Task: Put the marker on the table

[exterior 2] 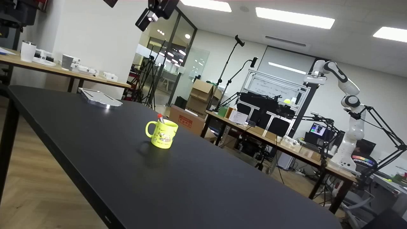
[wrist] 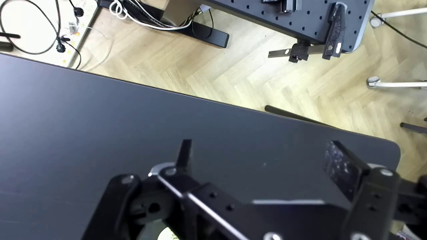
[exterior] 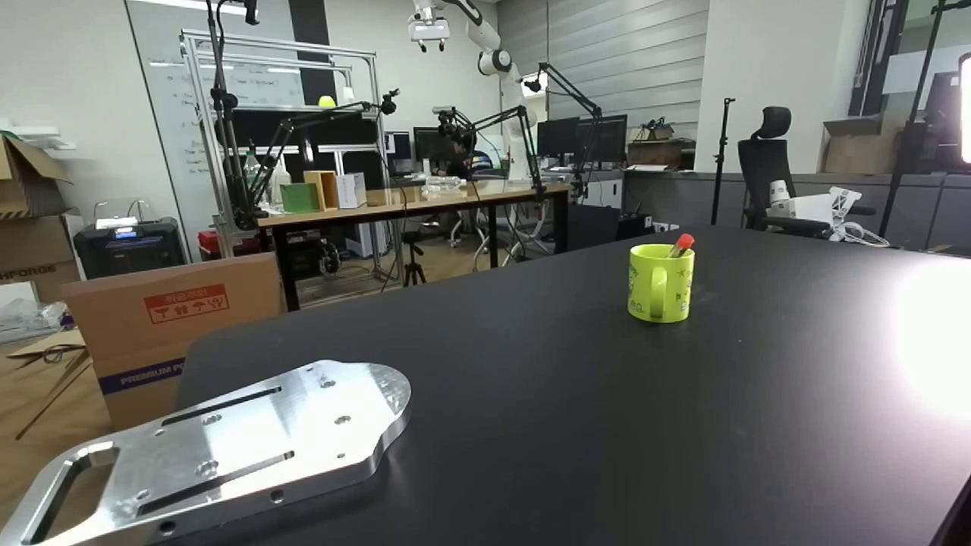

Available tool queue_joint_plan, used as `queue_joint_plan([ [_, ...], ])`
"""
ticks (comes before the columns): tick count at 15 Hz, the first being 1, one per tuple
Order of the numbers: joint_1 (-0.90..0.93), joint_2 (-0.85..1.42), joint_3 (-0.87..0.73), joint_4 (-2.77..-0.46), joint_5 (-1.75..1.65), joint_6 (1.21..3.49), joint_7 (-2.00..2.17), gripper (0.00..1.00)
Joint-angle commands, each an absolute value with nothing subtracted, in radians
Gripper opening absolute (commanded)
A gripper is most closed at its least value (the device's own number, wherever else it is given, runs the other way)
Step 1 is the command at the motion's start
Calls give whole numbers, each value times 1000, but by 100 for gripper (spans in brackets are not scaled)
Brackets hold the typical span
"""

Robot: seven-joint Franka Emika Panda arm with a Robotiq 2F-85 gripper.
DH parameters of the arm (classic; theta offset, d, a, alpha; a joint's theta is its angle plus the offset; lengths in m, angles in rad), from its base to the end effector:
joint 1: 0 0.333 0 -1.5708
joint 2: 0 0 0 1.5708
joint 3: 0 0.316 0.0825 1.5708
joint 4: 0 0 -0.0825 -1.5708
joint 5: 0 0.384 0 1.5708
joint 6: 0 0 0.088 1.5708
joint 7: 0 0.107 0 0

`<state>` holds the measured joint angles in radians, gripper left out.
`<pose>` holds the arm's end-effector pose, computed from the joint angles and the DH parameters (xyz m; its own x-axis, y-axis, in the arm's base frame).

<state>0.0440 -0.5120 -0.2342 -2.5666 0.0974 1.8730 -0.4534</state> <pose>0.3587 -0.0607 0.4185 0.9580 0.2727 -0.0889 0.2414 -0.9339 -0.2637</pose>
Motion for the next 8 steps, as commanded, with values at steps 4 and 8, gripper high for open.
queue_joint_plan([
  [4, 5, -486, -176, -2552, -39, 1909, -474, 100],
  [8, -23, -372, -141, -2488, -257, 1930, -474, 100],
])
